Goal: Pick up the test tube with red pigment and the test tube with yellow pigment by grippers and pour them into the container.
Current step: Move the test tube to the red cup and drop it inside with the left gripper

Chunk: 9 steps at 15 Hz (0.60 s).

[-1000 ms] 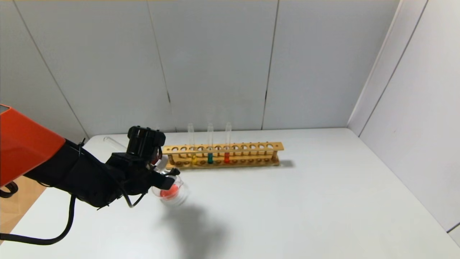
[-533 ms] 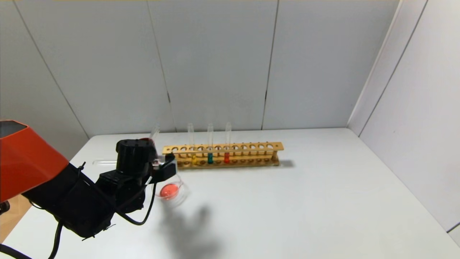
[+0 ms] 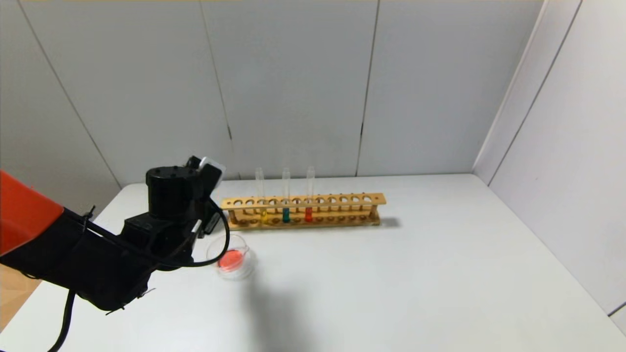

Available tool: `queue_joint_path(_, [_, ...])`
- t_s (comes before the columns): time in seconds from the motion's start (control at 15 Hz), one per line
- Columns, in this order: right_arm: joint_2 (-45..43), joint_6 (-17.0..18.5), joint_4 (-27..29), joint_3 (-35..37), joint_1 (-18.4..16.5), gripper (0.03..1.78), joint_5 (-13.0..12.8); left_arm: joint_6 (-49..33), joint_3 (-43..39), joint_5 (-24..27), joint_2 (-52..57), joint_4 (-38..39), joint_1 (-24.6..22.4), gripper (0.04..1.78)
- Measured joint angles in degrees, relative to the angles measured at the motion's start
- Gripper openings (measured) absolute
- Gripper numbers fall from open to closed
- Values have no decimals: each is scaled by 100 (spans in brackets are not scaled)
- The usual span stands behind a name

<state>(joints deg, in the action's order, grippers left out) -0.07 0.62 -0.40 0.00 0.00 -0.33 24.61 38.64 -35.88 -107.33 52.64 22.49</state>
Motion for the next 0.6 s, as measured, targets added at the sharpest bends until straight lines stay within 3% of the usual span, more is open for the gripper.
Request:
queue_joint_path(0.27, [0,0,0,0,0,175,0,-1809,418,510,634,-352,-235,32])
queue_joint_path(0.6, [0,0,0,0,0,175,2,-2643,492,1780,1524,-1342,-878,32])
